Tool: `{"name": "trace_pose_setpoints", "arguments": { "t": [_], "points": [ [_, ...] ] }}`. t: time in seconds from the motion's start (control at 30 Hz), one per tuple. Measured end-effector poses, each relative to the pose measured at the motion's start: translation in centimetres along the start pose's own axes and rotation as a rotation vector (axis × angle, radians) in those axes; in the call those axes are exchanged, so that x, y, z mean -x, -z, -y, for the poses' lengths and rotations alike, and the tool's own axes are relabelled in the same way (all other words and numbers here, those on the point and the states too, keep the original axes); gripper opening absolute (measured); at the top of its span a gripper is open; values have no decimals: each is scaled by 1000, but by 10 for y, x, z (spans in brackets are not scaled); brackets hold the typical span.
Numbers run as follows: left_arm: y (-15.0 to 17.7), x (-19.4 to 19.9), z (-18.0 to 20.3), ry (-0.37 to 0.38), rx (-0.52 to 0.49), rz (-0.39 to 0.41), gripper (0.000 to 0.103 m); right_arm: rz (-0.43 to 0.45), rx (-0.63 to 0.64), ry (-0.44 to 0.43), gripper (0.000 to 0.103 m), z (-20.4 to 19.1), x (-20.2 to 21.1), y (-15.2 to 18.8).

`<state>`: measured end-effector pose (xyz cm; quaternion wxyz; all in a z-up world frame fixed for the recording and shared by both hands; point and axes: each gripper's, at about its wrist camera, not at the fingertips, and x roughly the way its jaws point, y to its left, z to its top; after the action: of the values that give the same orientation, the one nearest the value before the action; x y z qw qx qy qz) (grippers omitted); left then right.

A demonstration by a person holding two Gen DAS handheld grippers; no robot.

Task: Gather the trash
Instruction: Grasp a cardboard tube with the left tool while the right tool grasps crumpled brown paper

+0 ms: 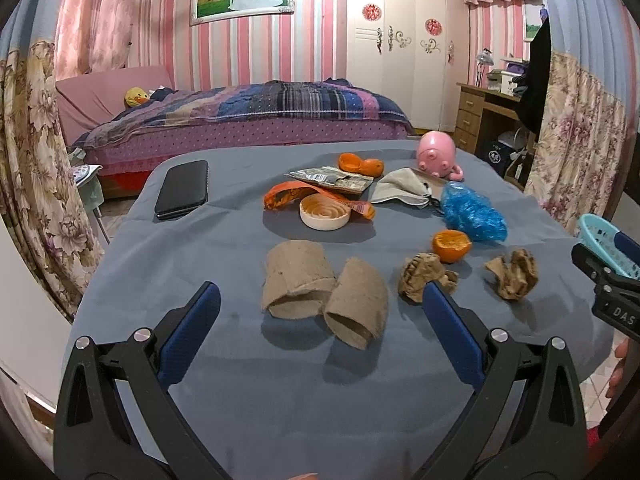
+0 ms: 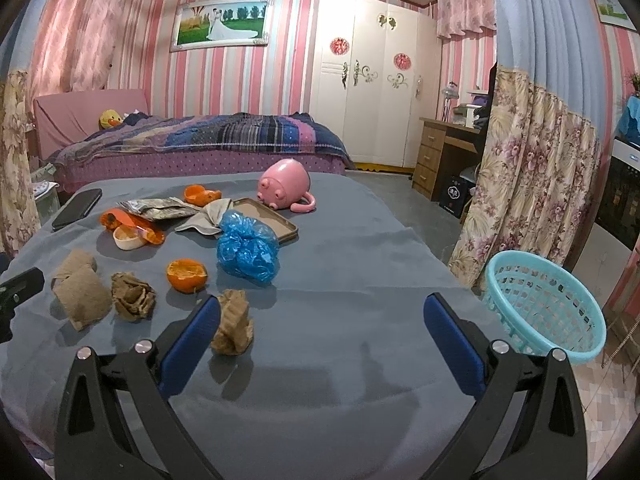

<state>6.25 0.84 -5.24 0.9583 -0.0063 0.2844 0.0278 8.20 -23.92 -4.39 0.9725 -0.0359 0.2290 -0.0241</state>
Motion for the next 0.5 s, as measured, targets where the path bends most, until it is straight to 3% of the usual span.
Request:
{"name": "trace_pose_setpoints", "arguments": {
  "t": [0.5],
  "points": [
    [6,-48,24,65,22,-124,98,-64,-30,-5,99,16,-35,5]
  ]
}}
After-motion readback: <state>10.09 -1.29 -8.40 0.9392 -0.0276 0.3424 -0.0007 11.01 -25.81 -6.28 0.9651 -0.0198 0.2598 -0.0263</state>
